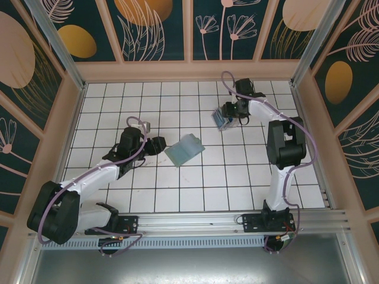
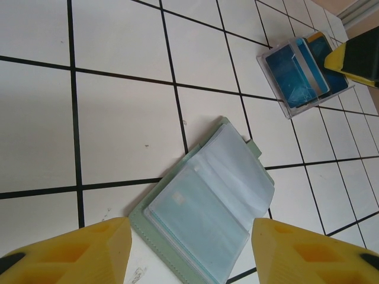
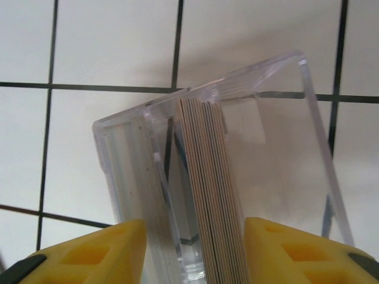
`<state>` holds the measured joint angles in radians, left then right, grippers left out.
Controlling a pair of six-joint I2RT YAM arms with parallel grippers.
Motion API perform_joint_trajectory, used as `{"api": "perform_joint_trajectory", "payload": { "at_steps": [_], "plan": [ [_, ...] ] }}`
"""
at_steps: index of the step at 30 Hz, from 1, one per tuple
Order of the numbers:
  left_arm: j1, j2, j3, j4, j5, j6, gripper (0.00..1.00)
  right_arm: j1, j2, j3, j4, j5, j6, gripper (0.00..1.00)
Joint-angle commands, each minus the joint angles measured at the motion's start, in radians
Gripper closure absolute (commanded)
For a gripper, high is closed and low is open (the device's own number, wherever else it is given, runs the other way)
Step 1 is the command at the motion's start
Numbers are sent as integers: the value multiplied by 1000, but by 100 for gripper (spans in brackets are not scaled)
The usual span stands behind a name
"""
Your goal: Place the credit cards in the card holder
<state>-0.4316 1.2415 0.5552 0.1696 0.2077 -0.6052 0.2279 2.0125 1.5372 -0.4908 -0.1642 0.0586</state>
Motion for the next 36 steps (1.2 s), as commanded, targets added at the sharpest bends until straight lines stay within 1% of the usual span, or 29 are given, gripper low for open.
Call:
{"api": "perform_joint_trajectory", "payload": {
  "at_steps": [1, 8, 15, 19, 23, 27, 32, 36],
  "plan": [
    [5, -14, -5, -17, -7, 19, 43, -5, -20, 17, -27, -79, -17, 55],
    [5, -17, 2, -32, -25, 30, 43, -5, -34, 20, -27, -101, -17, 58],
    [5, -19, -10, -17, -21, 19, 43, -5, -7, 19, -35, -159, -13, 58],
    [5, -17, -10, -24, -22, 14, 43, -6, -35, 8, -19, -178, -5, 62],
    [5, -16, -20, -27, -32, 19, 42, -9, -72, 0, -7, -188, -2, 62],
    [5, -17, -20, -38, -28, 22, 41, -20, -72, 6, -16, -193, 2, 63],
    [5, -19, -25, -36, -37, 20, 41, -24, -65, -8, -1, -204, 6, 67],
    [5, -15, -31, -22, -36, 18, 41, -25, -59, -6, -4, -189, 4, 75]
  ]
}}
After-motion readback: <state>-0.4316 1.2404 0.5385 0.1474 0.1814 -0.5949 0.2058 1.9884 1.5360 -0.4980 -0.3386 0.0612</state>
